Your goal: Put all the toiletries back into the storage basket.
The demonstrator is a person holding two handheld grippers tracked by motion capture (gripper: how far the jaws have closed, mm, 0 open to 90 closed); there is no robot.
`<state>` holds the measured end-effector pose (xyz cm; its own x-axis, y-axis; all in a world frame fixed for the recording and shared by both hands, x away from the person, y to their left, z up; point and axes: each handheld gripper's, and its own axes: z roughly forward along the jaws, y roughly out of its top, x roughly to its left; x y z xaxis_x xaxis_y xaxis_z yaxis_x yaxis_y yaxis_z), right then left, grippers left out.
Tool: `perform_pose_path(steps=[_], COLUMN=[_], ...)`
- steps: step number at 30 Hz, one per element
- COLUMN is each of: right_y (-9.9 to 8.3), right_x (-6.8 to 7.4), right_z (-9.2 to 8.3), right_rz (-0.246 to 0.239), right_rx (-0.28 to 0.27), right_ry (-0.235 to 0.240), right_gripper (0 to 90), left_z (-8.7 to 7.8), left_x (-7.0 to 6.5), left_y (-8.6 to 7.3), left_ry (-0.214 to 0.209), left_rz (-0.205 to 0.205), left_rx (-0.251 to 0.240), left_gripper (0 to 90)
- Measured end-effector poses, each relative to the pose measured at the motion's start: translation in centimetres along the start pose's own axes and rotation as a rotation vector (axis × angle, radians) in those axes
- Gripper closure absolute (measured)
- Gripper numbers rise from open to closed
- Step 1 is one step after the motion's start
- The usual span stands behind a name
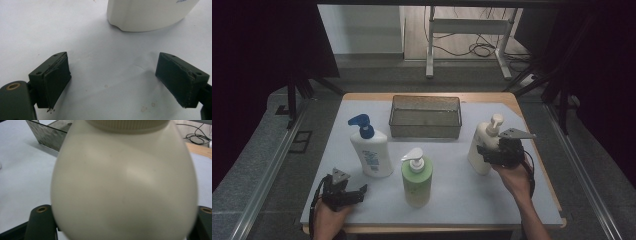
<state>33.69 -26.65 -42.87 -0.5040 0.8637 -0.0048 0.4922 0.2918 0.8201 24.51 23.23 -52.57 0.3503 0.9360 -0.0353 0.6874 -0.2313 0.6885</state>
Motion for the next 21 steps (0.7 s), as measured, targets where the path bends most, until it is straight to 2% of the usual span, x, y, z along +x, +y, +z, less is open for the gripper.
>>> perform_pose_path(steps=[3, 10, 21], right_y=[0.04, 0.14, 0.47], right_x=[0.13, 0.39, 0.03], right_z=[0.46, 0.48, 0.27], right_rz=[-0.002, -0.026, -0.026], right_rx=[0.008, 0.014, 0.04], right_ry=[0.0, -0.025, 0.007], right_gripper=[33.5, 36.6, 38.7], left_z=[0.0, 0.01, 0.01], left_x=[0.0, 0.0, 0.0], left_y=[0.0, 0.0, 0.0], left_ry=[0.0, 0.0, 0.0], left_rz=[0.0, 0.0, 0.0], left_rx=[0.0, -0.001, -0.001], left_gripper=[11.7, 11.7, 11.7])
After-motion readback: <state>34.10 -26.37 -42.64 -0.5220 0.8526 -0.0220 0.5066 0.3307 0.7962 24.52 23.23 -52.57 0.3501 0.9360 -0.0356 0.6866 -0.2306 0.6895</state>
